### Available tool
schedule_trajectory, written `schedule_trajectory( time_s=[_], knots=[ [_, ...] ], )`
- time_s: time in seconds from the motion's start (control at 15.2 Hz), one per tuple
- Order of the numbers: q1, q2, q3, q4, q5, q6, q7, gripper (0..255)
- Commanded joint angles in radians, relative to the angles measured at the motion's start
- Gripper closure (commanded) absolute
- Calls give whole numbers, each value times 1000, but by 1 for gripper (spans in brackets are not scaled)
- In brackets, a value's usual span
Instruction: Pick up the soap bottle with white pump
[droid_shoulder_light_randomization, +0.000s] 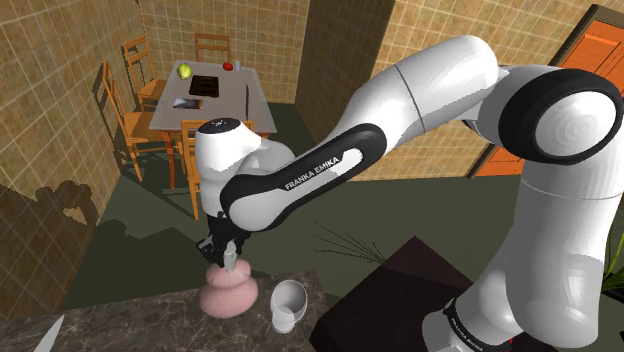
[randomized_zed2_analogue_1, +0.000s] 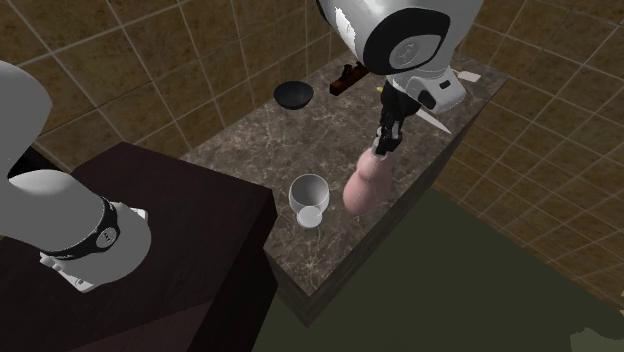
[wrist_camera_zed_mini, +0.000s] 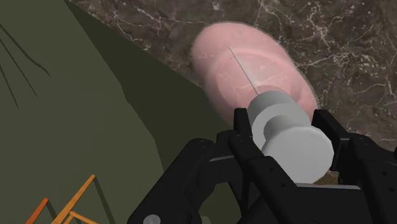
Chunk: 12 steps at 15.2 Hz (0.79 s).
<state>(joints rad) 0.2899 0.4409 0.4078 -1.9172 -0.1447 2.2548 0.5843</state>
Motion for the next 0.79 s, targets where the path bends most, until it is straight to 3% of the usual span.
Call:
schedule_trajectory(
  time_s=[0.0, 0.73],
  knots=[
    [0, 1, 0, 1, -1, 1, 0, 255],
    [-7, -34, 9, 9, 16, -40, -9, 255]
  ],
)
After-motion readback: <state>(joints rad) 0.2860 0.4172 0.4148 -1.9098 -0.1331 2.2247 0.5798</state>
